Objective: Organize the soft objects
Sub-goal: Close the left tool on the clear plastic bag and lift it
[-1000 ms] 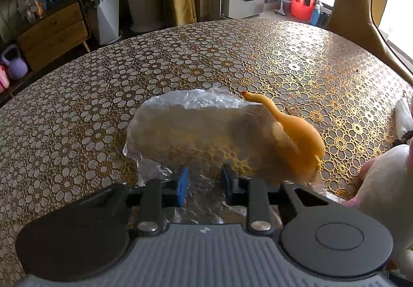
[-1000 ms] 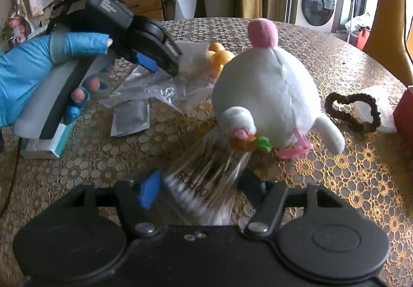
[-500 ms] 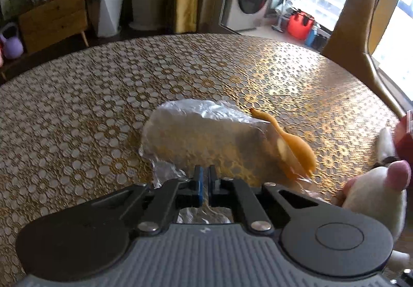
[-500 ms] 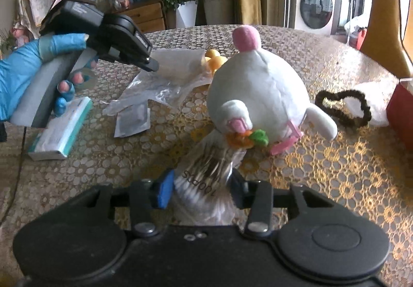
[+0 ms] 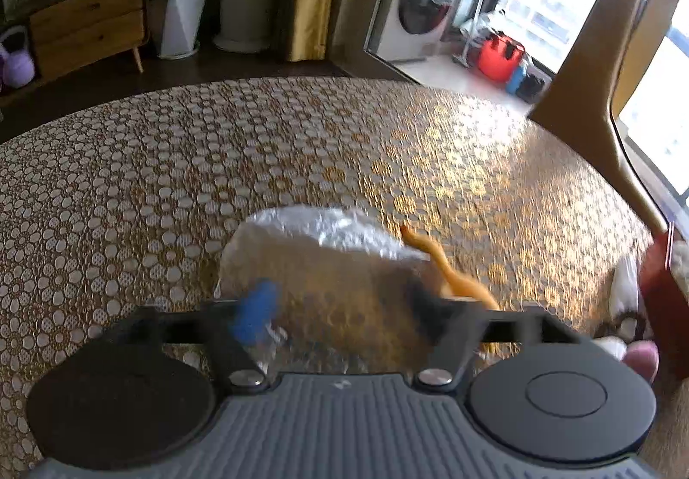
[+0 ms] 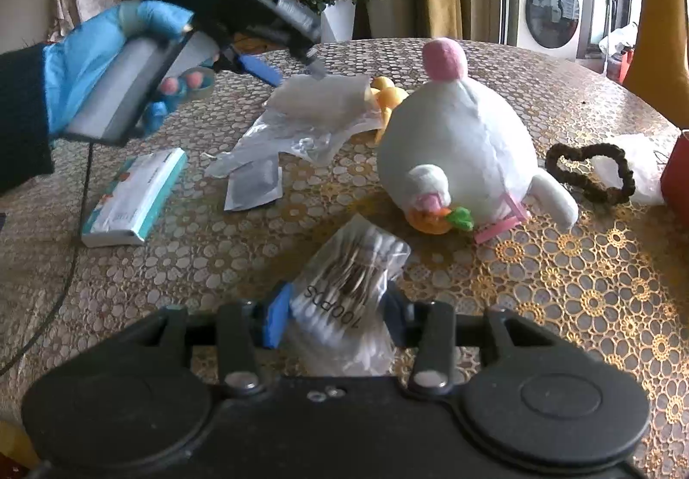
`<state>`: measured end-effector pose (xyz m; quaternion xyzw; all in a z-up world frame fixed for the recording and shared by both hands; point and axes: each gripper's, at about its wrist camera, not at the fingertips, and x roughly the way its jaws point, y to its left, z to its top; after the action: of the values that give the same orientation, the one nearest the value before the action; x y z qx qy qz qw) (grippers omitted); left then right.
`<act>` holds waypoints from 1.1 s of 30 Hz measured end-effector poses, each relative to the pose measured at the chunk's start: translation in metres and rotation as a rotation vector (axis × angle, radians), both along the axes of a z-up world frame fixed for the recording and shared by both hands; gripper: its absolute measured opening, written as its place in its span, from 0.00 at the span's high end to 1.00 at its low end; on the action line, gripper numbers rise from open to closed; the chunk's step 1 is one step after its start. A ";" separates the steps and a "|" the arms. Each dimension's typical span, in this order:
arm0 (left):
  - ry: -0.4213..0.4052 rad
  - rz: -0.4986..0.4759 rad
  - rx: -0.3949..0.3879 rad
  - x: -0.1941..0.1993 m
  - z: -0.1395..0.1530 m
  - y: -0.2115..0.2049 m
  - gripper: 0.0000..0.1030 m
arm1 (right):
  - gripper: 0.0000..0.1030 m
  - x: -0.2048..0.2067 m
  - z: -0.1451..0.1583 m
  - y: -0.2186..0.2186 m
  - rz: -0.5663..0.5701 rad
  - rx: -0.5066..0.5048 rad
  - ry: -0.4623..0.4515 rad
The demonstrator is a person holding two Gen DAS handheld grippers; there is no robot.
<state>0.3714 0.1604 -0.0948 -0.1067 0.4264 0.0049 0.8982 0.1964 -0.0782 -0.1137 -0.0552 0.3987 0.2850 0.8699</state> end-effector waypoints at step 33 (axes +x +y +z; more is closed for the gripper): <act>0.066 0.195 -0.088 0.063 -0.037 -0.013 0.90 | 0.57 0.007 -0.003 -0.008 0.007 0.052 0.045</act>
<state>0.4344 0.1472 -0.1320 -0.1869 0.4433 0.0769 0.8733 0.2035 -0.0859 -0.1168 -0.0273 0.4104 0.2994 0.8609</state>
